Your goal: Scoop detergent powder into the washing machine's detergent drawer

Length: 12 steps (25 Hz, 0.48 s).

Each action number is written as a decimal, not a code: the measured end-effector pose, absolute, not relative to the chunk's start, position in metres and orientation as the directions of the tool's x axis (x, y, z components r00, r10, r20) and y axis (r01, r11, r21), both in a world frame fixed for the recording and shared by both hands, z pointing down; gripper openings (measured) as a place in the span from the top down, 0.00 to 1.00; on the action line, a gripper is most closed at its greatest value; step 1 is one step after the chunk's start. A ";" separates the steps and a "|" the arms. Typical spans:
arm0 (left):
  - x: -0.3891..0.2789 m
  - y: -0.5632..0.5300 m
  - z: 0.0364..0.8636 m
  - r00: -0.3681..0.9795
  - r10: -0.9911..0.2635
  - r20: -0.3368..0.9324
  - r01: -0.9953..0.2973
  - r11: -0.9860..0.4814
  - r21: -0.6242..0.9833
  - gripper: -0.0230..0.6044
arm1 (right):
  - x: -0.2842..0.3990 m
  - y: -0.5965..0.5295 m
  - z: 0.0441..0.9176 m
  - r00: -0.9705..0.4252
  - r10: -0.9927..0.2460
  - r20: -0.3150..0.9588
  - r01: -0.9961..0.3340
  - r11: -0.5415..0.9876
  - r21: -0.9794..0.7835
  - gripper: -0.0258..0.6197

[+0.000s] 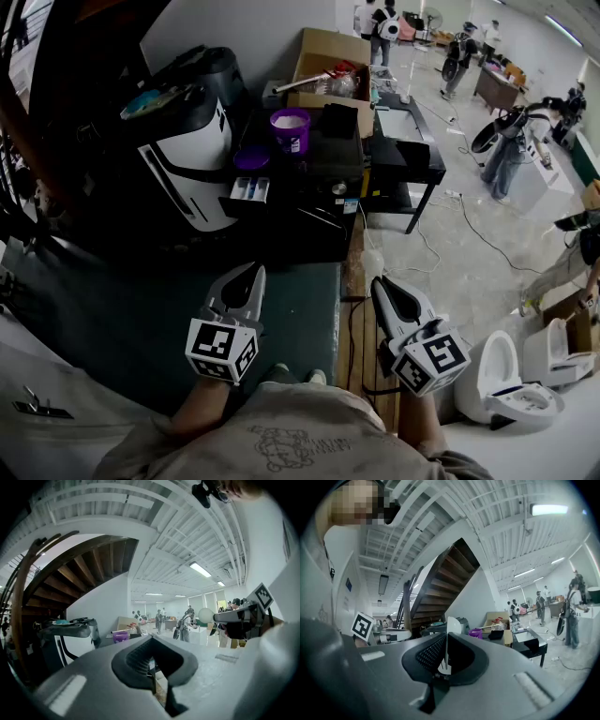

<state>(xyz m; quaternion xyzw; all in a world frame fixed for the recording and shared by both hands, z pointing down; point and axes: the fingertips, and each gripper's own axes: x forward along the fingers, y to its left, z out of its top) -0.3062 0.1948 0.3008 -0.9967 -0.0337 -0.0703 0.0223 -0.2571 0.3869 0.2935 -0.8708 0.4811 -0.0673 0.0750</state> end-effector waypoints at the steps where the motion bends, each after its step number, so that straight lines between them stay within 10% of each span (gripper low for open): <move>1: -0.306 0.196 0.300 0.987 0.066 0.143 0.073 -0.997 -0.039 0.96 | -0.257 0.388 0.294 0.530 -0.847 0.046 -0.828 -0.528 -0.190 0.91; 12: -0.304 0.206 0.310 0.981 0.087 0.174 0.096 -0.994 -0.044 0.96 | -0.257 0.389 0.295 0.517 -0.855 0.024 -0.829 -0.508 -0.235 0.91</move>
